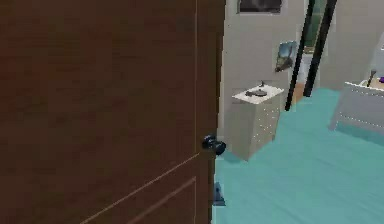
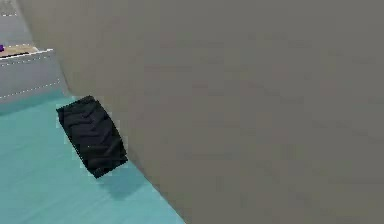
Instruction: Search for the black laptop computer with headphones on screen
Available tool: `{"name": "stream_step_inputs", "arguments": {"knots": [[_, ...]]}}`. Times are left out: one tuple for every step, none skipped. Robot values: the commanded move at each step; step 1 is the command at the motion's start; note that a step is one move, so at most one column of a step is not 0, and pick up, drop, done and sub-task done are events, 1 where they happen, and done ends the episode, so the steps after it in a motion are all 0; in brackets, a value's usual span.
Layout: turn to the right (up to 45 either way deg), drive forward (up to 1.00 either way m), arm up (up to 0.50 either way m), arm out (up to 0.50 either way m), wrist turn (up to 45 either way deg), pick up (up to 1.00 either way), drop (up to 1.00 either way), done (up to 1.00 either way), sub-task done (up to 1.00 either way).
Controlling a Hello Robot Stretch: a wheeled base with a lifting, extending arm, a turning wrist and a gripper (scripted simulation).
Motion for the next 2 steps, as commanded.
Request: {"name": "stream_step_inputs", "arguments": {"knots": [[-45.0, 0.00, 0.00, 0.00, 0.0, 0.00, 0.00, 0.00, 0.00], [-45.0, 0.00, 0.00, 0.00, 0.0, 0.00, 0.00, 0.00, 0.00]]}}
